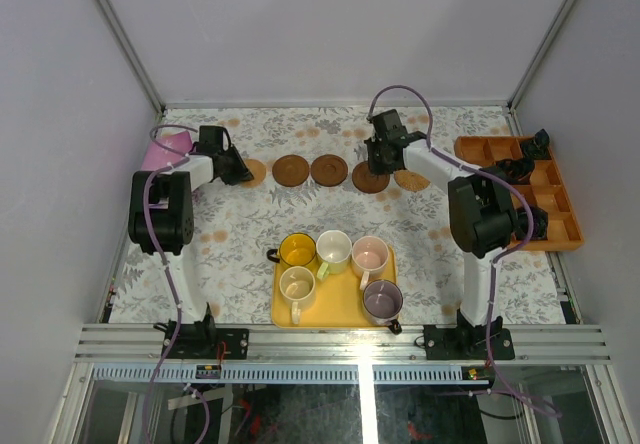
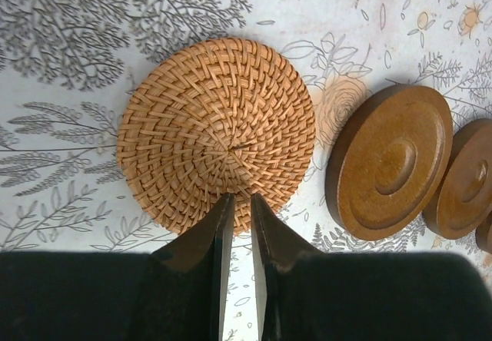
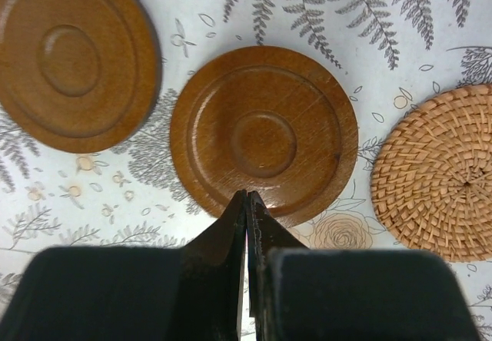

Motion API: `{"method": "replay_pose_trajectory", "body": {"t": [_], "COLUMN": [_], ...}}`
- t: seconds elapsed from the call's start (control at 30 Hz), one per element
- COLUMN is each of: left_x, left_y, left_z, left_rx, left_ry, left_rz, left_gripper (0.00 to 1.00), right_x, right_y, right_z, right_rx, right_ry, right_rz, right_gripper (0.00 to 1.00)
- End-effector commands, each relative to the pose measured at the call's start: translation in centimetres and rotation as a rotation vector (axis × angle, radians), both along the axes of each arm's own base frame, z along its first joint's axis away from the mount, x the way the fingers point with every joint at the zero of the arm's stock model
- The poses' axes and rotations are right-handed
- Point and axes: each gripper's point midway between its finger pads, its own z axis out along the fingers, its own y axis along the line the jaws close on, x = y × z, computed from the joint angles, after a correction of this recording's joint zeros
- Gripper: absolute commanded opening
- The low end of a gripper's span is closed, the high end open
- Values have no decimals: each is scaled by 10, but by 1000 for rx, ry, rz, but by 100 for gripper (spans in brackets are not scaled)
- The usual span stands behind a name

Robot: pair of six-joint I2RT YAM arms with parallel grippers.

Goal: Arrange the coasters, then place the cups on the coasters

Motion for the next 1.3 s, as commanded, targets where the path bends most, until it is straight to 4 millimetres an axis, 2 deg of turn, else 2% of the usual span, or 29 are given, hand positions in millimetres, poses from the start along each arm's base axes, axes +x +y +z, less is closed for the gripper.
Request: {"method": "replay_pose_trajectory", "body": {"t": [0.0, 0.2, 0.57, 0.63, 0.97, 1.27], "left_x": [4, 4, 8, 8, 10, 12], "left_y": [19, 21, 8, 7, 5, 5], "left_z": [-11, -11, 6, 8, 20, 28], "left_rx": [28, 22, -45, -53, -60, -58], "left_ry": [19, 22, -19, -23, -48, -68], "left_rz": [39, 43, 9, 5, -4, -12], "left_gripper": [15, 14, 16, 16, 19, 23], "right_x": [10, 16, 21, 29, 50, 58], "right_y": [-4, 1, -2, -2, -6, -4], "right_z": [-9, -26, -48, -44, -46, -29], "right_rx": [14, 25, 10, 15, 24, 33], "right_ry": [21, 55, 83, 63, 47, 13], "right_rz": [-29, -24, -35, -40, -52, -48], "right_gripper": [0, 0, 0, 0, 0, 0]}}
